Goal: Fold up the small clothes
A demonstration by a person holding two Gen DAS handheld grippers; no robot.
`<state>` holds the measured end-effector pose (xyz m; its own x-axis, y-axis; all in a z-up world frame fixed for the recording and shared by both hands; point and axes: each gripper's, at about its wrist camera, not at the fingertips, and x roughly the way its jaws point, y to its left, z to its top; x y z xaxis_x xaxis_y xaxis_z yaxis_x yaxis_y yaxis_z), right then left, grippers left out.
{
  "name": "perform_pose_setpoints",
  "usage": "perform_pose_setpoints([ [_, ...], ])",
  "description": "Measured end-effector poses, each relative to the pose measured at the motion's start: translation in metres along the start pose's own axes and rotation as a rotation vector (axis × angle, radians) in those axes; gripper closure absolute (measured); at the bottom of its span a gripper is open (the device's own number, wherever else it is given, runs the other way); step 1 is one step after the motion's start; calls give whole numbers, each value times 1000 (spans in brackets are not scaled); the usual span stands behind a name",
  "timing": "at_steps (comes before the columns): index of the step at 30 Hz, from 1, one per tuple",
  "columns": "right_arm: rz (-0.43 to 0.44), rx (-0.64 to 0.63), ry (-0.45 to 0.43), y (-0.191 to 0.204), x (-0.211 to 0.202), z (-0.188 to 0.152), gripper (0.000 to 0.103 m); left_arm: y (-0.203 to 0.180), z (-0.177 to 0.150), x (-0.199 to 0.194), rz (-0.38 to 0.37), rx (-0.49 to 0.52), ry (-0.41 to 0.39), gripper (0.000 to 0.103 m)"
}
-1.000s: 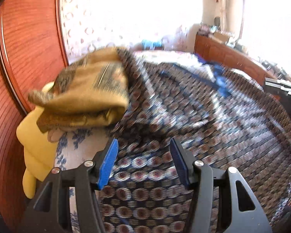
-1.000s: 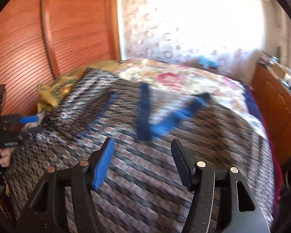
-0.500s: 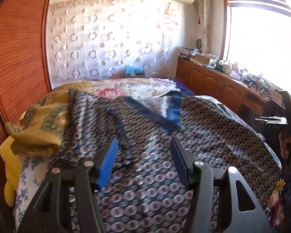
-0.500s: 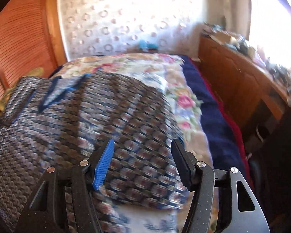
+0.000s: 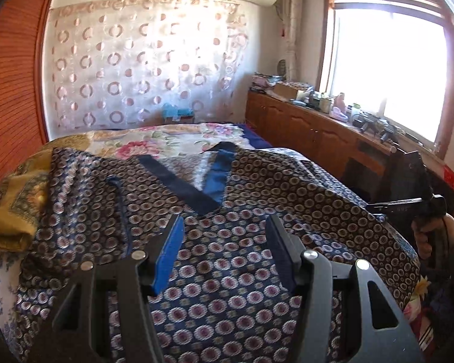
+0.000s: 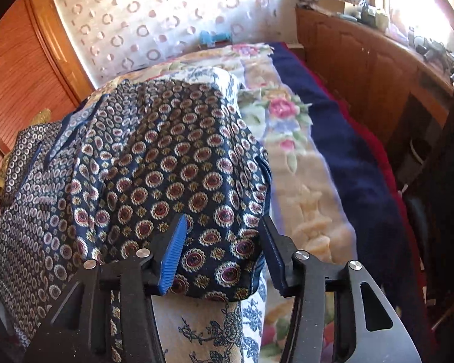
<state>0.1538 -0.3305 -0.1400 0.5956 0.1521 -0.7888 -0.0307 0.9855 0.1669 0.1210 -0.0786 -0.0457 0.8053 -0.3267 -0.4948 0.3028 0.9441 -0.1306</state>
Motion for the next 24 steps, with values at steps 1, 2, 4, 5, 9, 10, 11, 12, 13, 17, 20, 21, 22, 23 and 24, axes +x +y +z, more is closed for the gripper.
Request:
perform_pose_setpoints([
  [1,4,0,0,0,0,-1,58,-3,1,2,0,5,-1,48],
  [2,11,1,0,0,-1,-2,61,-6,2,5,1,11,-5,48],
  [4,13,2,-1,-1,-3,-3,71,-12,4,9,6,23,-20,48],
  [5,19,-1,-2,-1,-5,-3,81,-14,6,10,10,25,-31,48],
  [9,-17,-63,-2,8,-10,-2,98,-22,12,13,10,46,-55,48],
  [10,-25,-84,-10,11,-12,-1,100,-24,14,14,5,56,-54,48],
  [11,-21,-92,-20,12,-15,0,101,-26,15,14,-5,66,-48,48],
  [12,-24,-103,-33,15,-19,2,101,-27,17,14,-19,73,-40,48],
  [13,-32,-119,-50,19,-24,5,102,-28,18,15,-36,77,-35,48],
  [17,-16,-173,-118,42,-38,19,103,-31,19,12,-79,84,-11,48],
  [20,17,-223,-179,67,-49,35,103,-30,20,9,-101,72,3,48],
  [21,29,-237,-192,75,-51,40,103,-29,20,7,-111,65,9,48],
  [22,48,-264,-212,90,-55,47,103,-29,19,5,-115,61,14,48],
  [23,66,-286,-224,102,-56,52,103,-27,19,1,-113,61,21,48],
  [24,84,-306,-231,113,-57,54,103,-28,18,-1,-106,65,24,48],
])
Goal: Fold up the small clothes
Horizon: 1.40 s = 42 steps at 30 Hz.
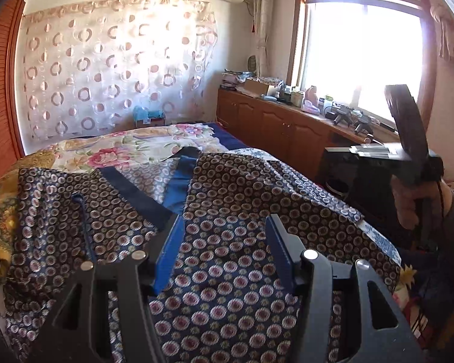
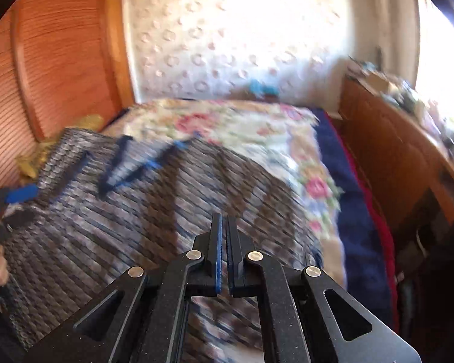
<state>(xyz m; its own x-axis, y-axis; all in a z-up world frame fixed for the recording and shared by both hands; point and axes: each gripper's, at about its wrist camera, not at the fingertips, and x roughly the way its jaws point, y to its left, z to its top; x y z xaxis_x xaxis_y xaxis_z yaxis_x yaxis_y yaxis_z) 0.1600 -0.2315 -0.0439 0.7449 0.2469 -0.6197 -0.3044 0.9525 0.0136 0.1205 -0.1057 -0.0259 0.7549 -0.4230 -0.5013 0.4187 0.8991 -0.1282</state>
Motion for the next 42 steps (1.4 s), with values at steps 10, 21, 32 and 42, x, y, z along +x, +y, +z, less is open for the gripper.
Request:
perform_pose_setpoints([
  [10,-65,-14,28,15,25,1,68,7,-5,-29,17,16,19,48],
  [21,-130,255,264,-93,53,-74,62,-8,-14,-12,-24,32,73,47],
  [32,-172,151,188,-77,35,-62,103,-5,-18,-9,-21,23,84,48],
  [42,-72,-94,27,21,13,11,103,9,-20,-12,1,-6,76,48],
])
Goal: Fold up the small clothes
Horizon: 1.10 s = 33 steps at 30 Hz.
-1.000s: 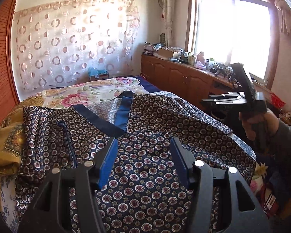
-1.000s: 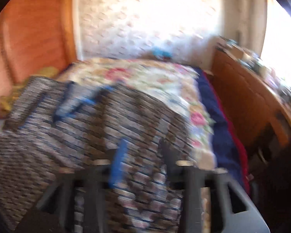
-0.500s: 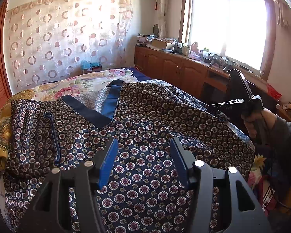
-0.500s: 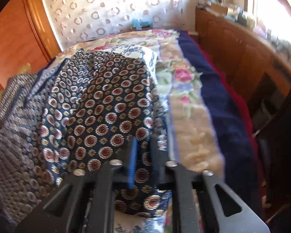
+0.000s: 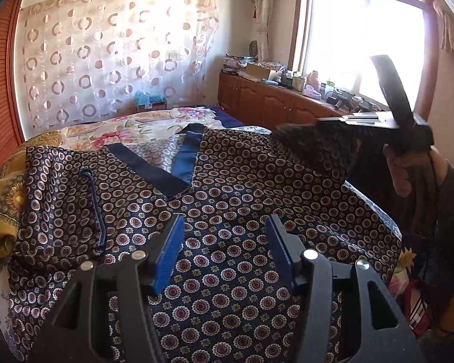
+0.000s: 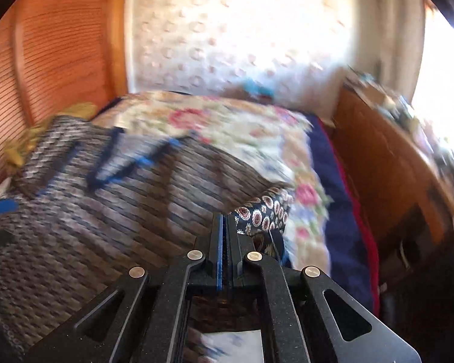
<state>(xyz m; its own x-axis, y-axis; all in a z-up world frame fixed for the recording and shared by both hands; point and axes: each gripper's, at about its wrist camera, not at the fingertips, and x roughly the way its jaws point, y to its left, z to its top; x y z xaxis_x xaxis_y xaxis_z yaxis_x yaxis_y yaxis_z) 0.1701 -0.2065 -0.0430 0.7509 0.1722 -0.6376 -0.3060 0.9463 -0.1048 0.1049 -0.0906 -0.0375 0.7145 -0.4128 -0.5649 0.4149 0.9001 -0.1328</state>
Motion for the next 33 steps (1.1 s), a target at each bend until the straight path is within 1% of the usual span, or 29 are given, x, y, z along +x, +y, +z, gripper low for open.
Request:
perform_pose_setpoints([
  [4,99,-86,12,54,14,16,102,4,0,-3,11,-2,-4,48],
  [6,104,-93,19,64,20,19,84,7,1,-6,17,-5,-9,48],
  [7,99,-80,21,62,22,20,67,9,0,-8,21,-6,-12,48],
  [8,94,-55,18,57,24,20,65,10,0,-9,25,-8,-14,48],
  [12,72,54,27,16,28,12,65,21,-1,-13,35,-30,-21,47],
  [14,58,91,54,-2,32,5,65,25,-1,-13,38,-42,-22,48],
  [16,38,112,79,-12,39,-3,65,27,-1,-11,42,-46,-22,47],
  [19,59,145,116,-19,53,-11,65,32,-1,-10,52,-45,-18,48],
  [20,69,153,122,-18,56,-12,65,34,-1,-9,59,-44,-17,48],
  [22,119,185,136,-17,64,-11,65,38,-1,-9,65,-44,-15,48],
  [23,135,190,137,-15,67,-10,66,41,-1,-9,70,-45,-13,48],
  [24,144,190,138,-12,69,-9,71,42,0,-8,74,-46,-12,47],
  [25,162,181,144,-7,74,-6,86,46,-1,-7,79,-48,-8,47],
  [26,171,171,148,-5,78,-4,96,49,-1,-6,84,-49,-5,47],
  [28,196,130,139,8,84,2,98,56,-1,-4,99,-50,0,48],
  [31,248,85,110,27,87,18,98,72,-1,-2,133,-63,5,48],
  [32,282,72,93,35,86,25,95,80,1,-2,148,-74,4,48],
  [33,296,67,83,39,86,31,87,85,3,-1,156,-81,3,48],
])
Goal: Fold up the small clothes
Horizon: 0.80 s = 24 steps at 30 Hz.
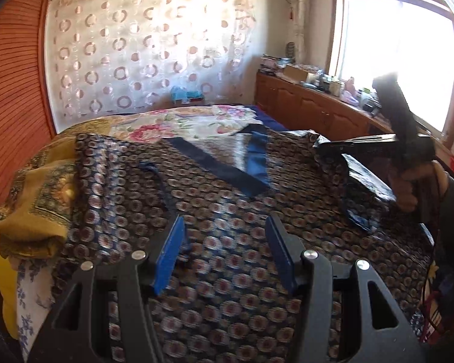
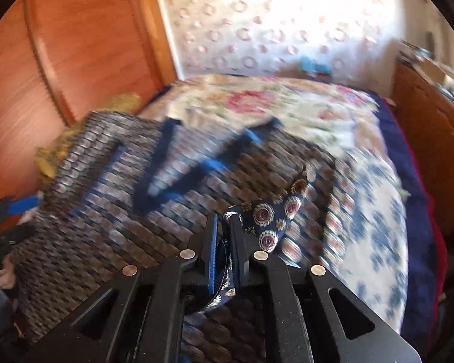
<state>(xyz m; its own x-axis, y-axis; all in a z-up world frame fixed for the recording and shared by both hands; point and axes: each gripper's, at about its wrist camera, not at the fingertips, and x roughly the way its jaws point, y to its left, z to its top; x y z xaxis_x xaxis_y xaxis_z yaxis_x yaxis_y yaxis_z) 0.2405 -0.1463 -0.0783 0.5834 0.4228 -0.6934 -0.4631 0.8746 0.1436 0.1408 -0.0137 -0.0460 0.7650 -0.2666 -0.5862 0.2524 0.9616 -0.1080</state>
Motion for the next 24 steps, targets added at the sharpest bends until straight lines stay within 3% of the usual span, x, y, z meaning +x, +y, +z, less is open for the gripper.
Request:
perform_pose_setpoints([
  [1,9,-5,-9,3,0,5,64,6,2,2,10,-9,-2,47],
  [2,17,-15,-23,6,0,11,49,14,6,3,22,-21,-5,47],
  [4,-6,-30,-39,6,-1,19,47,24,10,6,34,-31,-4,47],
  [8,-166,-74,-47,-14,-4,25,45,50,26,12,74,-38,0,47],
  [12,-245,-59,21,-48,10,18,45,72,39,20,116,-28,3,47],
  [19,-279,6,112,-94,49,6,45,121,55,43,209,-24,66,47],
  [24,-263,32,103,-101,62,4,43,152,60,64,197,-76,119,48],
])
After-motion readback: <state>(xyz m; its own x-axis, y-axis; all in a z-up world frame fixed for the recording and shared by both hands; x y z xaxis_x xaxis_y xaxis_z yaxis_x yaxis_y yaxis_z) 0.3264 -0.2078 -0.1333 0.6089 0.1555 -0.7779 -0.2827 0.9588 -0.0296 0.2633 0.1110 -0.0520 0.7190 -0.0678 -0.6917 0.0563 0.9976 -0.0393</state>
